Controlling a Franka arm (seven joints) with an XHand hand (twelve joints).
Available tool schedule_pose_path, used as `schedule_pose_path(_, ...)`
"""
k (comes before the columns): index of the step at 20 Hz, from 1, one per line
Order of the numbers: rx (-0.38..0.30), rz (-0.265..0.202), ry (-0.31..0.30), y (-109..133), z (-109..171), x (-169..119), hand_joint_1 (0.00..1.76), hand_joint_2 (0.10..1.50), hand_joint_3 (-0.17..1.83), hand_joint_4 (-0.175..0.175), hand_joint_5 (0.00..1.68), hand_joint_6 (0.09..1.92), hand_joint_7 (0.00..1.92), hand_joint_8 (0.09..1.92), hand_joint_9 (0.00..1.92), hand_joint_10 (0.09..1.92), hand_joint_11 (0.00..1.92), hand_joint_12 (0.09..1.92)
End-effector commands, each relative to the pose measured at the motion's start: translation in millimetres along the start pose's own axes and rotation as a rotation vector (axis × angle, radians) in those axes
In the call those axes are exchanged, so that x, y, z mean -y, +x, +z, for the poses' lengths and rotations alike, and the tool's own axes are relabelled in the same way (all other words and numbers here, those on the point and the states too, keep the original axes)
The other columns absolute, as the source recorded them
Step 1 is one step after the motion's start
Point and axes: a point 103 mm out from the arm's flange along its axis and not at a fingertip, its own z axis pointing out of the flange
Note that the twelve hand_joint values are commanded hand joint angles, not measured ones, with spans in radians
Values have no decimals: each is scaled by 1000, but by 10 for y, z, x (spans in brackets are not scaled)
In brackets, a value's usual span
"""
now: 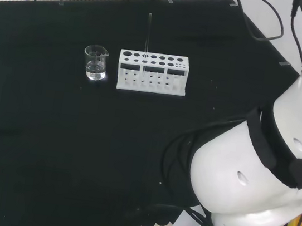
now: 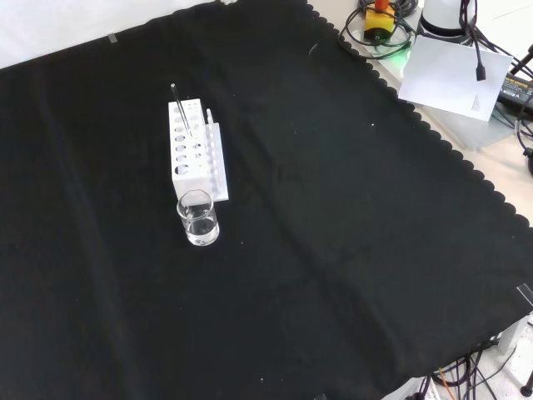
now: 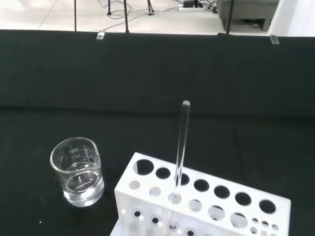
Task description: Take the glass rod from the white test tube rack.
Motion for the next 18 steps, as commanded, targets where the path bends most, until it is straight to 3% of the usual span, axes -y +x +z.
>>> schedule_pose_path(1, 2, -30, 8, 16, 220, -310, 573, 871, 515, -85, 136, 87, 77, 813, 255, 923, 0, 1421)
schedule_pose_path(18, 23, -42, 45, 63, 817, -644, 564, 884, 514, -96, 137, 87, 133, 850, 322, 935, 10, 1460)
